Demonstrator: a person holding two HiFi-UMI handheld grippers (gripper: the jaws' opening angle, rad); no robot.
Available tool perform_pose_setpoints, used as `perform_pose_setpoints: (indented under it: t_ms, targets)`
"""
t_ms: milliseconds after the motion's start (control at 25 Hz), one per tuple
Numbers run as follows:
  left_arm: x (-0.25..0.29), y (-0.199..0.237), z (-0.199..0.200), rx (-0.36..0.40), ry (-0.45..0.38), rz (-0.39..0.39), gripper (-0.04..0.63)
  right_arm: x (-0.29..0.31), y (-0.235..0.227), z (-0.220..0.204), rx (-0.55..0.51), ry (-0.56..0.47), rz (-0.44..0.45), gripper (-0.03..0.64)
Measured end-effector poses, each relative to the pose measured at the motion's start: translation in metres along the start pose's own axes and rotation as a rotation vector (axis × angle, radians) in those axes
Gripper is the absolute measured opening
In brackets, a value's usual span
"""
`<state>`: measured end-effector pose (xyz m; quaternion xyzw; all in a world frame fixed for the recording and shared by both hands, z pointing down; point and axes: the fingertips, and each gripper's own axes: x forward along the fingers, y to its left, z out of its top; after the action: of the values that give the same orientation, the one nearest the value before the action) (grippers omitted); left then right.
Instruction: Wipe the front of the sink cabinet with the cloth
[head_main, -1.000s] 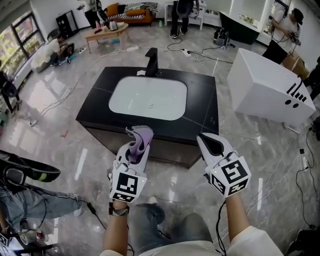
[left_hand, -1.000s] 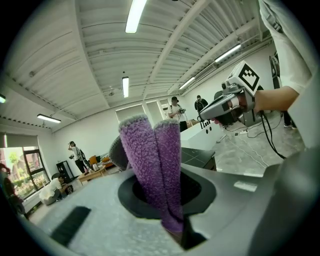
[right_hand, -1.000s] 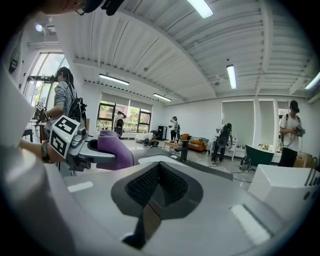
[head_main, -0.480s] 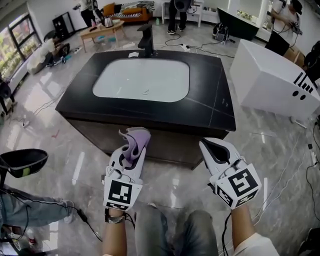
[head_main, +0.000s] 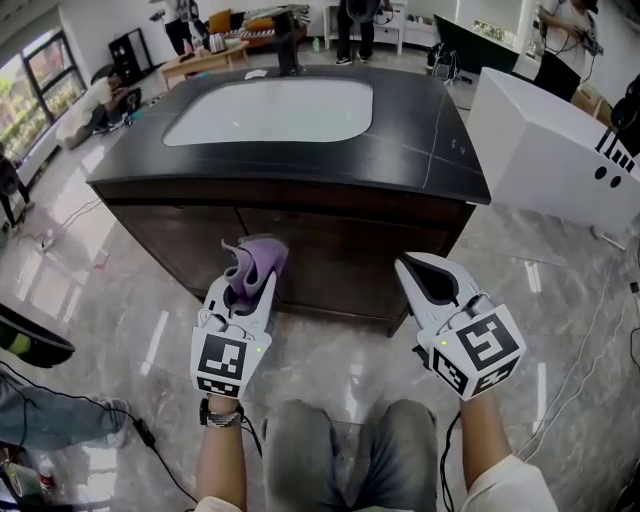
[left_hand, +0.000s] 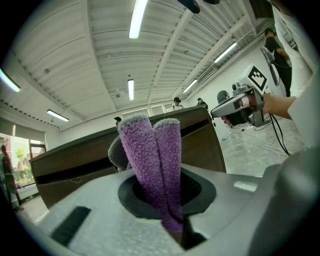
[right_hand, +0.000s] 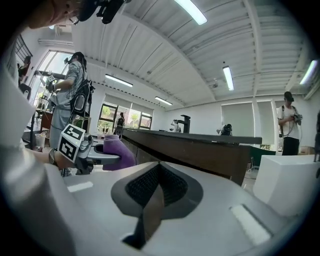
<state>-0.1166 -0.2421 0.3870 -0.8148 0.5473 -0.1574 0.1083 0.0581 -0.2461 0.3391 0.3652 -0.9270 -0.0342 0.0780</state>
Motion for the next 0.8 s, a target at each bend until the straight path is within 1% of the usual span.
perform_pose_setpoints:
  t_ms: [160, 320, 440, 560, 640, 720, 800]
  targets:
    - [0.002, 0.002, -0.028, -0.018, 0.014, 0.060, 0.051, -0.008, 0.006, -0.028, -0.021, -0.025, 0.024, 0.006]
    - [-0.005, 0.015, -0.042, -0.087, 0.019, 0.117, 0.051, -0.018, 0.007, -0.040, -0.019, -0.005, 0.018, 0.006]
    - [-0.003, 0.031, -0.039, -0.093, 0.009, 0.168, 0.051, -0.028, 0.002, -0.034, -0.038, -0.009, -0.007, 0.006]
    - [0.007, 0.055, -0.029, -0.092, -0.018, 0.249, 0.051, -0.031, -0.005, -0.028, -0.042, -0.030, -0.019, 0.006]
    - [0.014, 0.069, -0.025, -0.098, -0.022, 0.292, 0.051, -0.032, -0.007, -0.030, -0.041, -0.029, -0.016, 0.006]
    - [0.018, 0.080, -0.025, -0.113, -0.017, 0.314, 0.051, -0.031, -0.006, -0.032, -0.045, -0.025, -0.010, 0.006]
    - [0.023, 0.087, -0.025, -0.134, -0.015, 0.309, 0.052, -0.030, -0.005, -0.032, -0.046, -0.025, -0.008, 0.006]
